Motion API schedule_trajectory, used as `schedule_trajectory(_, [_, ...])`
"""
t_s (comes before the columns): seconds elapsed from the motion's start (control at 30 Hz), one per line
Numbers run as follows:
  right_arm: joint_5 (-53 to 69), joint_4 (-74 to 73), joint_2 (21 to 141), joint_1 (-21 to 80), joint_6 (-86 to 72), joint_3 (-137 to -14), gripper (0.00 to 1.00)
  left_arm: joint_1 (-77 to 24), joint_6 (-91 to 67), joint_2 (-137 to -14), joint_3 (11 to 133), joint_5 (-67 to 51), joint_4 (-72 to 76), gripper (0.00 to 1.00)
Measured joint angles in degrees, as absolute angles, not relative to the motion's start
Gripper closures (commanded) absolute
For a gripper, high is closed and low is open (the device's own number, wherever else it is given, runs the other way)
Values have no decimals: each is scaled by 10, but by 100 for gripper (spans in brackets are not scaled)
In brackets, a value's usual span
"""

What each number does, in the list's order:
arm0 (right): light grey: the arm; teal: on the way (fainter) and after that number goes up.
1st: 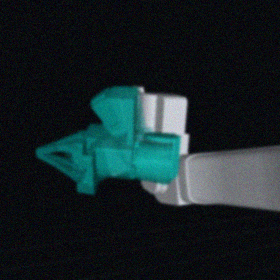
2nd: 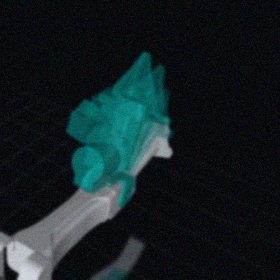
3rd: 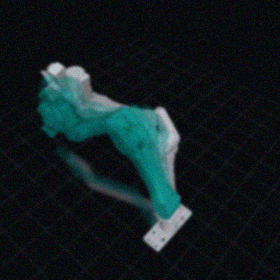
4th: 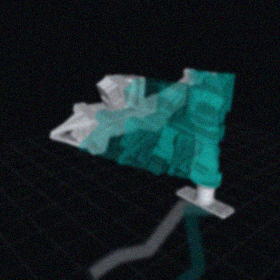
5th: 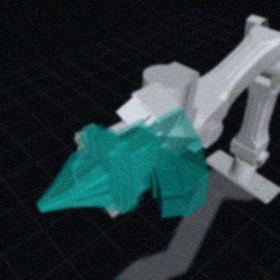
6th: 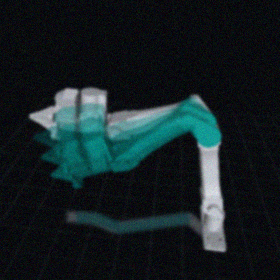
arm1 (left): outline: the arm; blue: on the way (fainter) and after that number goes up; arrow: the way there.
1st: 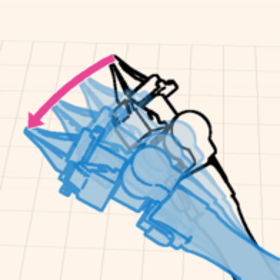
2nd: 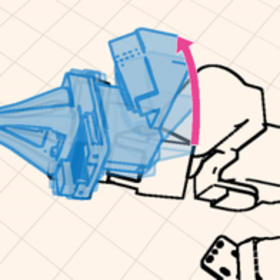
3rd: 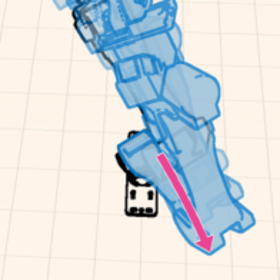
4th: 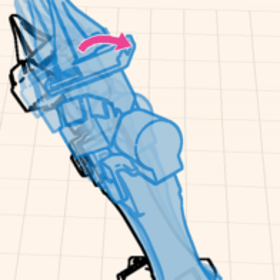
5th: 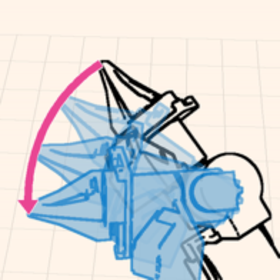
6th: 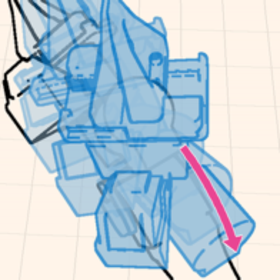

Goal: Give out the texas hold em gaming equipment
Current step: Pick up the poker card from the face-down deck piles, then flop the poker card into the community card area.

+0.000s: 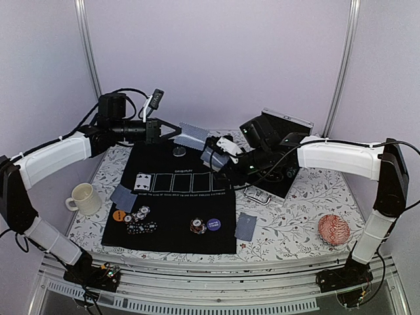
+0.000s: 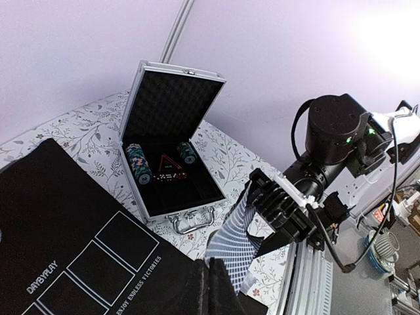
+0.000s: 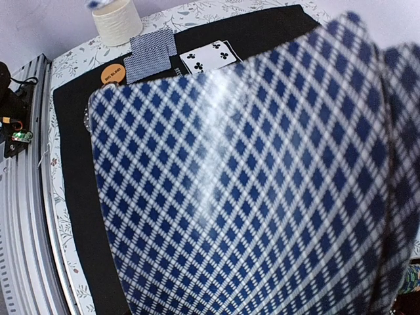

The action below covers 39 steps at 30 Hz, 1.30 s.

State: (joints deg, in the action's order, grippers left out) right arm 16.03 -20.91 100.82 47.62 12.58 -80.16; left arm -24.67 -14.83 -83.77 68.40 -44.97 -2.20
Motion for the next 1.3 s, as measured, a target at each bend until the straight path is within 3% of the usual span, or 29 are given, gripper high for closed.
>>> schedule_trajectory(0.33, [164, -206, 1008, 475, 124, -802, 63, -236, -121, -836, 684, -428, -46, 100])
schedule_trajectory(0.53, [162, -206, 1002, 475, 124, -794, 63, -232, 65, -812, 683, -179, -122, 100])
schedule_trajectory(0.63, [162, -205, 999, 474, 124, -792, 63, -235, 203, -799, 631, -58, -87, 100])
schedule_trajectory(0.8, [163, -206, 998, 474, 126, -792, 63, -240, 434, -836, 521, 35, 9, 100])
schedule_trajectory(1.07, [163, -205, 998, 472, 127, -792, 63, -244, 628, -980, 497, 67, 157, 100])
schedule_trajectory(1.3, [163, -206, 997, 472, 127, -790, 63, -252, 678, -1024, 488, 25, 148, 100])
